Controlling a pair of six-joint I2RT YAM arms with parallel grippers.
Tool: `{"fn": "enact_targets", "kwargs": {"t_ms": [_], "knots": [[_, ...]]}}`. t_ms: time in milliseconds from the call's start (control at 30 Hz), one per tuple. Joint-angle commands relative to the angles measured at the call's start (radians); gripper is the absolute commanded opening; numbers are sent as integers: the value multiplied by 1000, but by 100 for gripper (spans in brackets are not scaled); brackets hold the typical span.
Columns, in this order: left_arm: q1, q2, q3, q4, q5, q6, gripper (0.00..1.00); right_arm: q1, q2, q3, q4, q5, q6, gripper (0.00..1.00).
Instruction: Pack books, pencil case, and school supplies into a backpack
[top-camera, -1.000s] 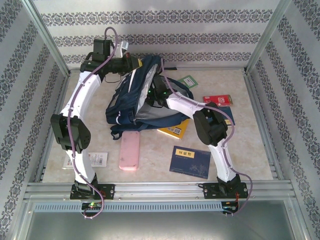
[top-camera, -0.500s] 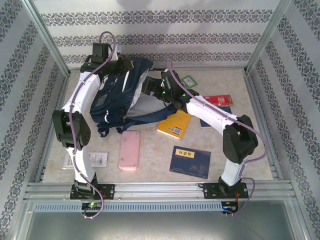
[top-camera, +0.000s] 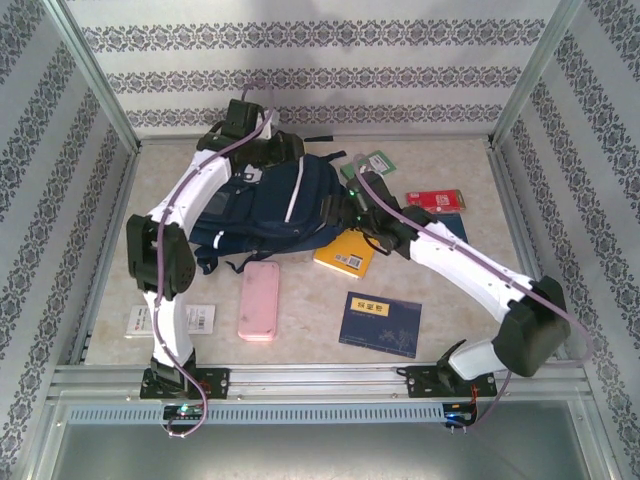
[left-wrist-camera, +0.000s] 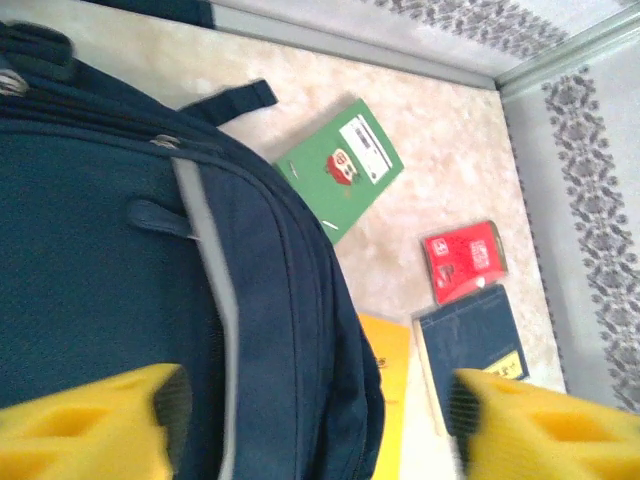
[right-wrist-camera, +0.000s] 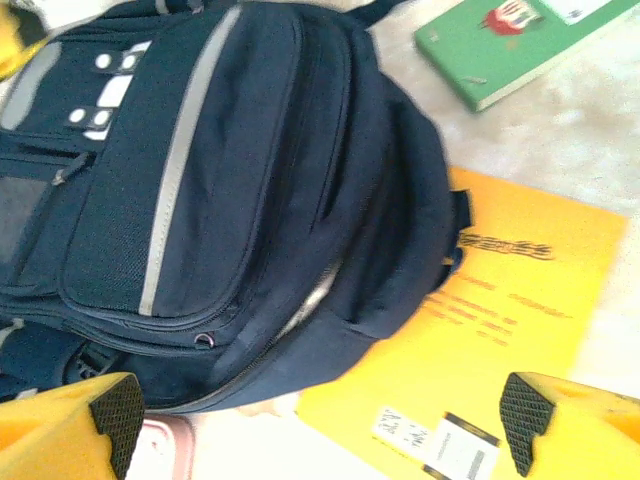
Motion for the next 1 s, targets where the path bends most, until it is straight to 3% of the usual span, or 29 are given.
{"fn": "enact_targets", "kwargs": {"t_ms": [0, 67, 167, 267, 367, 500, 633, 967], "knots": [[6, -209, -103, -62, -145, -11, 100, 23, -115, -59, -81, 111, -56, 94], [-2, -277, -147, -122, -144, 2, 100, 28, -182, -110, -92, 93, -62, 96], [-46, -402, -284, -174, -229, -7, 100, 46, -240, -165, -116, 57, -56, 98], [-79, -544, -467, -206, -330, -88, 100, 94, -278, -203, -143, 52, -48, 98], [-106, -648, -637, -253, -358, -152, 100, 140, -307, -236, -163, 62, -36, 98], [-217, -727, -818, -289, -433, -155, 100, 152, -353, -285, -171, 42, -9, 98], [-314, -703, -926, -304, -532, -161, 100, 153, -377, -320, -168, 28, -6, 98], [-348, -570, -1001, -141, -493, -225, 100, 154, -392, -373, -154, 13, 3, 98]]}}
